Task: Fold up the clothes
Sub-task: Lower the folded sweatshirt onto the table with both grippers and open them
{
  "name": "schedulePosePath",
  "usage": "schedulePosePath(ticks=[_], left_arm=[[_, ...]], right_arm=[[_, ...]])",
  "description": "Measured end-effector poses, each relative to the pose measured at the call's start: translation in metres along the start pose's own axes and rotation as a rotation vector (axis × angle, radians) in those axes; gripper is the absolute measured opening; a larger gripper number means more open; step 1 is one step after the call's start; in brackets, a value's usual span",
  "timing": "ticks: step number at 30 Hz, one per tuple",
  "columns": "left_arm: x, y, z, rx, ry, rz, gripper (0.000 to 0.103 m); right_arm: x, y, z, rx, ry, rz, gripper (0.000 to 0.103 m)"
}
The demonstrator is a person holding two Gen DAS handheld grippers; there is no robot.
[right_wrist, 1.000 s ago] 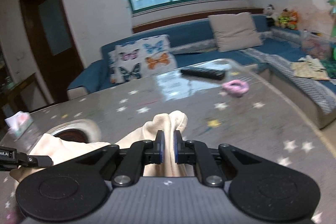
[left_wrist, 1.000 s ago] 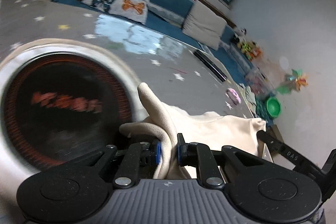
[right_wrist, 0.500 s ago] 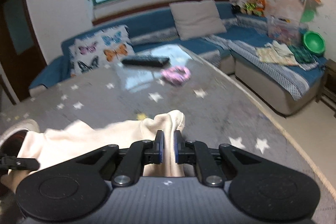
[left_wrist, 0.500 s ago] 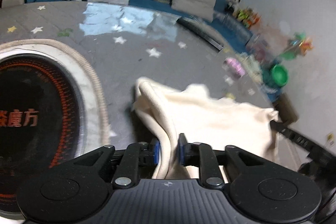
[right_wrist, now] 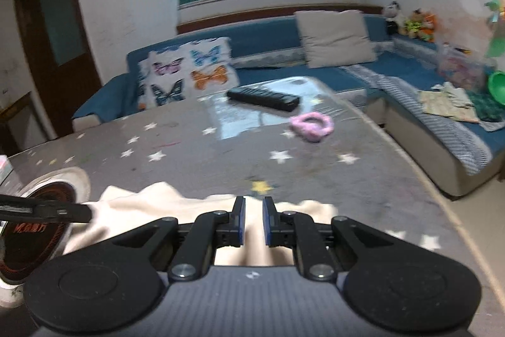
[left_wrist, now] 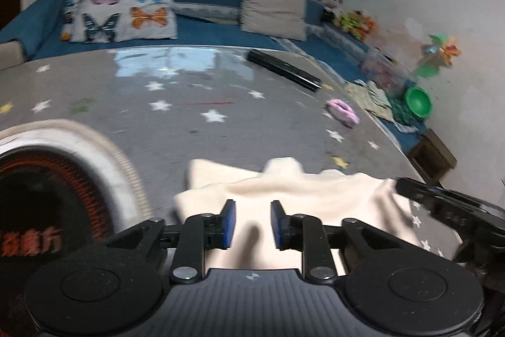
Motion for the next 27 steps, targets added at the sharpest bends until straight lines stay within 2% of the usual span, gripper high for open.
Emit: schedulePosePath(ticks=[5, 14, 21, 23, 25, 27], left_arm=[[0.012, -0.015, -0.029, -0.016, 0.021, -0.057, 0.017], [0.019, -0.018, -0.059, -0.009, 0.032, -0.079, 0.017], [0.016, -0.025, -0.048, 0.018, 0.022, -0.107, 0.018], [0.012, -0.028, -0.044, 0.023, 0.024, -0.118, 0.025], [0.008, -0.032, -0.037, 0.033, 0.016, -0.137, 0.033], [0.003, -0.035, -0.029, 0.038, 0.009, -0.156, 0.04]], right_arm=[[0.002, 0.017, -0.02, 0.031, 0.028, 0.031, 0.011], [-0.008, 0.012, -0.043, 0.0, 0.075, 0.038, 0.012], [-0.009, 0.018, -0.03, 0.008, 0.069, 0.054, 0.026], [-0.013, 0.02, -0.029, 0.001, 0.077, 0.059, 0.028], [-0.015, 0.022, -0.022, 0.005, 0.071, 0.059, 0.039], [-0.017, 0.025, -0.014, 0.009, 0.065, 0.064, 0.042]])
Point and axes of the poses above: each gripper's, at about its wrist camera, not at the fingertips, and z roughly against the way its jaws point, y to its left, x to its top, the point moved 9 cm from there along -z, roughly the way its jaws point, and after that the axes turned 9 degrees about y, right-handed, at the moved point
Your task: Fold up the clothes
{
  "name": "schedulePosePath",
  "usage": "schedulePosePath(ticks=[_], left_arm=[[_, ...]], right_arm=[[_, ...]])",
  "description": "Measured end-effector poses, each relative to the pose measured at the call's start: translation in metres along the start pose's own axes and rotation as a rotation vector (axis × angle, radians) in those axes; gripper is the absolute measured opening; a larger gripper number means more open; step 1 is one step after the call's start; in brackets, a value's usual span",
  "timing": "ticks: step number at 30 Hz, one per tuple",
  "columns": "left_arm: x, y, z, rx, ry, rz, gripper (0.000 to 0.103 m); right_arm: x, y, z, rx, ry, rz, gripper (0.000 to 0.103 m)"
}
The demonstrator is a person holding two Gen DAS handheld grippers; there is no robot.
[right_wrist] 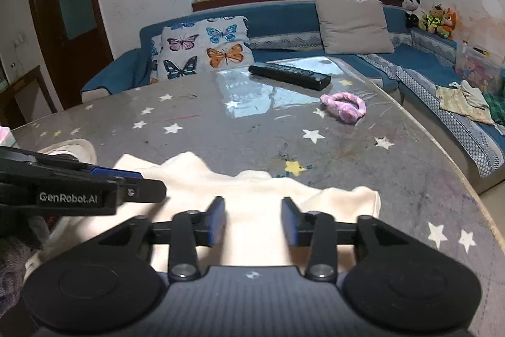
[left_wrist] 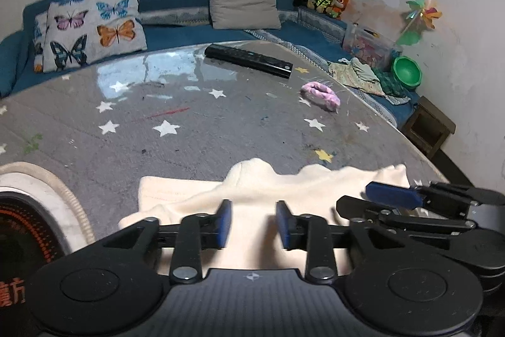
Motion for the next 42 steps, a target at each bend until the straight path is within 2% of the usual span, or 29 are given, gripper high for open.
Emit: schedulePosePath(ticks=[3, 6, 11, 19, 21, 23, 30, 33, 35, 36, 39, 41, 42], left_arm=[[-0.009, -0.005, 0.011, 0.007, -0.006, -0.023, 0.043], [-0.024, -0.007, 0.021, 0.016, -0.005, -0.036, 0.048], [-0.053, -0.006, 0.033, 0.034, 0.001, -0.047, 0.054], [-0.083, -0.004, 0.043, 0.053, -0.013, -0.061, 0.057], [-0.084, -0.006, 0.048, 0.051, -0.023, -0.066, 0.059], [-0.086, -0.007, 0.053, 0.04, -0.034, -0.065, 0.067], [-0.102, -0.004, 0.064, 0.053, -0.048, -0.064, 0.073], [-0.108, 0.0, 0.072, 0.06, -0.061, -0.059, 0.077], [-0.11, 0.004, 0.078, 0.066, -0.077, -0.059, 0.088], [-0.111, 0.006, 0.081, 0.07, -0.087, -0.058, 0.089], [-0.113, 0.011, 0.089, 0.073, -0.103, -0.051, 0.097], [-0.115, 0.015, 0.093, 0.069, -0.116, -0.038, 0.103], [-0.115, 0.017, 0.096, 0.065, -0.129, -0.031, 0.103]], right_arm=[[-0.009, 0.004, 0.01, -0.004, 0.0, 0.008, 0.043], [-0.024, 0.008, 0.02, -0.008, 0.008, 0.011, 0.048], [-0.053, 0.008, 0.041, -0.056, -0.007, 0.027, 0.052], [-0.09, -0.009, 0.058, -0.074, 0.005, -0.041, 0.053], [-0.089, -0.01, 0.066, -0.082, -0.014, -0.042, 0.053], [-0.085, -0.009, 0.073, -0.072, -0.038, -0.046, 0.055], [-0.083, 0.001, 0.065, -0.066, -0.038, -0.034, 0.058], [-0.076, 0.013, 0.064, -0.052, -0.059, -0.017, 0.063], [-0.072, 0.02, 0.061, -0.049, -0.067, 0.0, 0.063], [-0.07, 0.024, 0.058, -0.049, -0.067, 0.009, 0.063], [-0.074, 0.031, 0.042, -0.078, -0.019, 0.051, 0.064], [-0.079, 0.035, 0.036, -0.117, -0.019, 0.099, 0.066], [-0.081, 0.036, 0.036, -0.133, -0.022, 0.118, 0.069]])
Point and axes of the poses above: each gripper's, at about its wrist camera, not at the fingertips, and z roughly against the way its jaws point, y to its left, x to its top, the point moved 9 cm from there along -z, roughly the way its jaws point, and after that the axes turned 9 degrees about y, right-handed, at the moved point
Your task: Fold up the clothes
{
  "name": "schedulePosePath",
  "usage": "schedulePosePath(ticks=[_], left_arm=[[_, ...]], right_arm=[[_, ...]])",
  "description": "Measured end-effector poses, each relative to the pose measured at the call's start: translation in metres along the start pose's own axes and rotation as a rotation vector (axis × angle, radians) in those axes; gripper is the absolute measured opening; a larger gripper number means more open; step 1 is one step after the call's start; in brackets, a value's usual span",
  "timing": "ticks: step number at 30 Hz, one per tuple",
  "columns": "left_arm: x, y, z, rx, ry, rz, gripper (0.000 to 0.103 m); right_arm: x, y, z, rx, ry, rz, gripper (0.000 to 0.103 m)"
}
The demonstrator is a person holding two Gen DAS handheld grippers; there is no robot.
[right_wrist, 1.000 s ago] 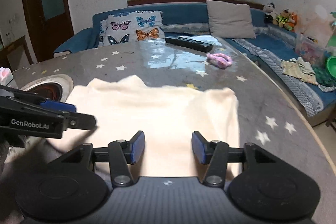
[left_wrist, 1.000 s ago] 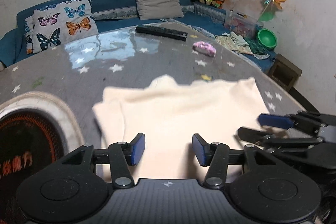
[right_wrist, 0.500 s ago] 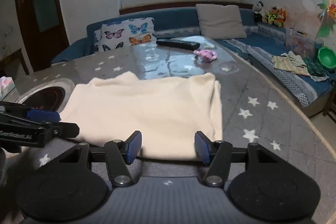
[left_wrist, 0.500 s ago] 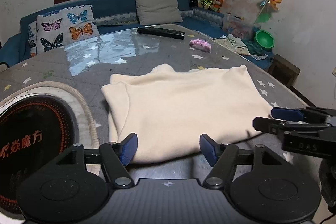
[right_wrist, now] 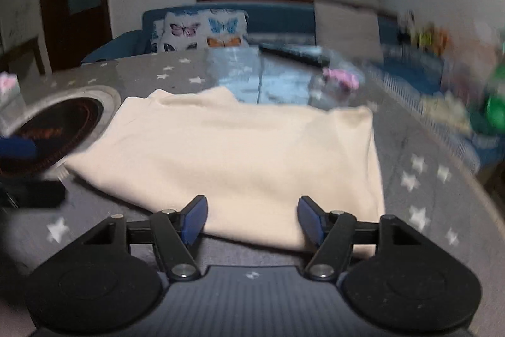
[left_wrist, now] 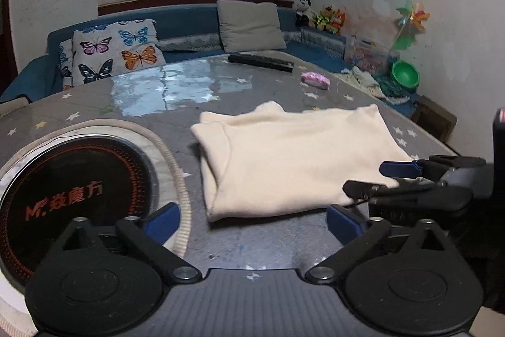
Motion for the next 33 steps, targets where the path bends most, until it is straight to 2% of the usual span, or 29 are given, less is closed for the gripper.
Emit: schedulePosePath(ticks=[3, 6, 9, 13, 18, 33], left_arm=[[0.0, 0.004, 0.004, 0.004, -0.013, 0.012, 0.103], [-0.001, 0.007, 0.006, 0.017, -0.012, 0.022, 0.103], [-0.004, 0.007, 0.011, 0.022, -0.017, 0.024, 0.103], [-0.009, 0.005, 0.018, 0.024, -0.02, 0.026, 0.103], [-0.021, 0.004, 0.024, 0.051, -0.011, 0.036, 0.103], [-0.062, 0.004, 0.043, 0.066, 0.016, 0.072, 0.103]], right_arm=[[0.0, 0.002, 0.009, -0.012, -0.023, 0.011, 0.072], [0.001, 0.002, 0.018, -0.001, -0.043, -0.004, 0.084], [-0.002, 0.002, 0.025, -0.002, -0.048, -0.015, 0.09], [-0.007, 0.005, 0.038, -0.012, -0.052, -0.029, 0.103], [-0.013, 0.008, 0.055, -0.014, -0.065, -0.057, 0.103], [-0.05, 0.023, 0.074, -0.031, -0.04, -0.122, 0.103]])
Point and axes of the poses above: each gripper's, at about its wrist camera, not at the fingertips, and z roughly against the way its jaws point, y to its left, x to its top, the point moved 9 cm from there along -z, roughly the way its jaws point, and after that the axes turned 9 degrees about y, right-handed, at the moved point
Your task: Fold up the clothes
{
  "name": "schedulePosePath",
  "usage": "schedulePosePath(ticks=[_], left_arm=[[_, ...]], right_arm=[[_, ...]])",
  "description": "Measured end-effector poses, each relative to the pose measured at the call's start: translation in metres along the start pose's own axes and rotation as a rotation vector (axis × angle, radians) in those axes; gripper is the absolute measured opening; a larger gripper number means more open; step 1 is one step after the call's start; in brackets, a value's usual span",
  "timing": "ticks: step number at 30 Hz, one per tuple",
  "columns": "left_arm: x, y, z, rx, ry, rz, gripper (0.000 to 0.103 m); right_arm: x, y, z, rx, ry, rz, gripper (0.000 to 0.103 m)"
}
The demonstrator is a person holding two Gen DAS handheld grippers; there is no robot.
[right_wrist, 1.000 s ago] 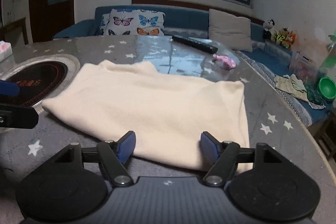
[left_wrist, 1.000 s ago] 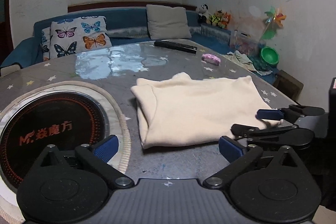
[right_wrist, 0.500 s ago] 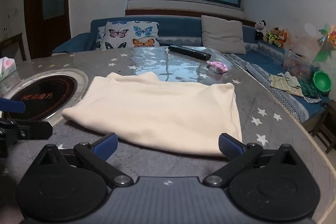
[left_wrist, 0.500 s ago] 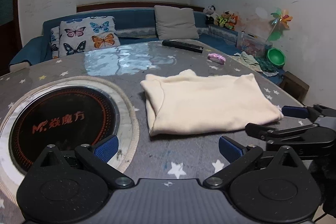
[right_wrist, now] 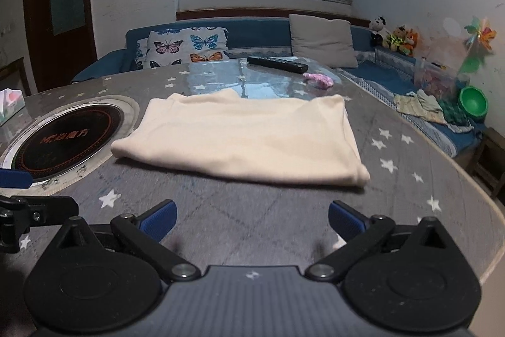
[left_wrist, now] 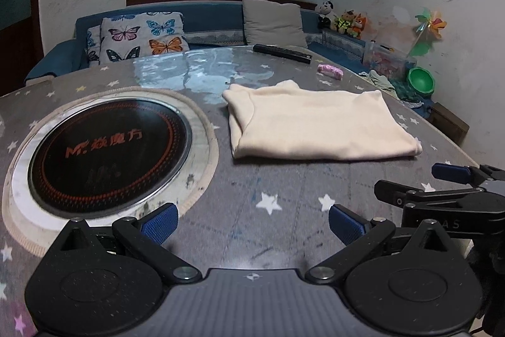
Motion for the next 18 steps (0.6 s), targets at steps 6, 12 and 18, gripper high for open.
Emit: schedulePosePath(ticks=[6, 12, 18], left_arm=[[-0.009, -0.004, 0.006, -0.003, -0.003, 0.01, 0.103], [-0.015, -0.009, 0.012, 0.004, -0.006, 0.012, 0.103], [-0.021, -0.012, 0.013, 0.009, -0.003, 0.006, 0.103]], right_arm=[[-0.008, 0.002, 0.007, -0.015, 0.012, 0.003, 0.103], [-0.015, 0.0, 0.013, -0.013, 0.019, -0.025, 0.103], [-0.021, -0.001, 0.017, -0.015, 0.023, -0.038, 0.103]])
Point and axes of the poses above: each gripper's, at about its wrist camera, not at the fingertips, and z roughly against the way its jaws point, y to its left, x to its top, the point moved 9 cm from there along -z, roughly the way its jaws point, and after that the axes turned 9 degrees about y, right-handed, at the moved point
